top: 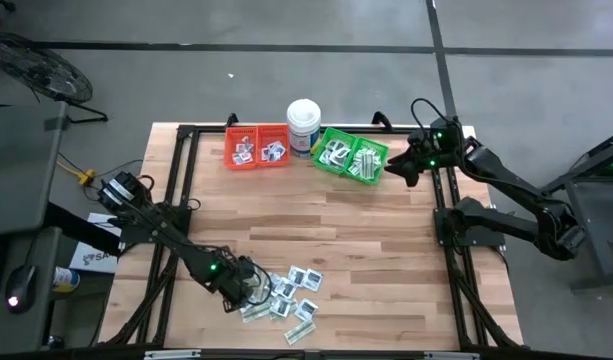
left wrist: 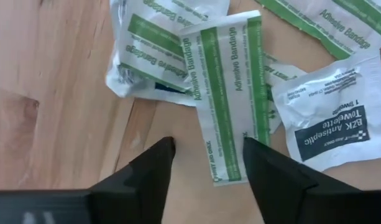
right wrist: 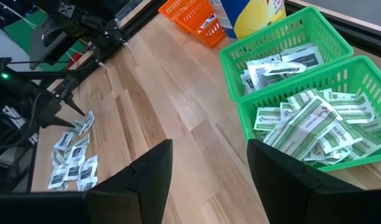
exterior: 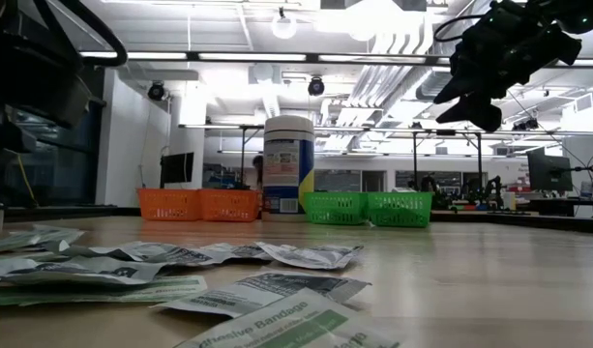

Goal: Pick & Place First Aid Supplies
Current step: Put the green bandage pack into the right green bin

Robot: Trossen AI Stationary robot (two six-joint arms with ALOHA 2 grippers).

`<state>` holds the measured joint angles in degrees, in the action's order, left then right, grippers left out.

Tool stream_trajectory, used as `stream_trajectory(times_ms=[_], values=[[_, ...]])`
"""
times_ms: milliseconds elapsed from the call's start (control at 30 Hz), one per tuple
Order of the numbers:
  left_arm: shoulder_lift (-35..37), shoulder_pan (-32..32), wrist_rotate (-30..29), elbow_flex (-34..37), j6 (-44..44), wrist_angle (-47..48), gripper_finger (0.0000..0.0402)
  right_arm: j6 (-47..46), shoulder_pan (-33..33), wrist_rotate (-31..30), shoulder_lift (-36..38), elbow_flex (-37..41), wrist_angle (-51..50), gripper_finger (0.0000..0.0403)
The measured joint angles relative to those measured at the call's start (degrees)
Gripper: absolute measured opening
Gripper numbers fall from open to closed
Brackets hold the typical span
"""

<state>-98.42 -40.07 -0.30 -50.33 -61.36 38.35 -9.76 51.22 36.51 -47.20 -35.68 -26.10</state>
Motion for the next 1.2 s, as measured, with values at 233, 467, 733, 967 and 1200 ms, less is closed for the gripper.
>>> stream_trajectory(times_ms=[233,467,733,967,1200], values=[[-0.22,0.02,1.39,0.07,-0.83,-0.01,0.0102,1.23,0.0,0.0,0.0,0.0,-1.51,0.0201],[-0.25,0.04,3.98,0.05,-1.04,-0.27,0.002,1.25,-0.02,0.11,0.0,0.0,-1.61,0.0201],[-0.61,-0.04,3.9,-1.81,-0.99,2.1,0.0002,1.25,0.0,1.26,0.0,0.0,-1.61,0.0201],[-1.22,-0.17,-0.3,-9.32,1.13,15.08,0.0,1.61,-0.02,7.62,0.0,0.0,-1.52,0.0201],[-1.0,2.9,-12.59,-20.84,3.35,23.24,0.0,1.84,-0.54,10.69,-0.02,0.0,-0.73,0.0201]])
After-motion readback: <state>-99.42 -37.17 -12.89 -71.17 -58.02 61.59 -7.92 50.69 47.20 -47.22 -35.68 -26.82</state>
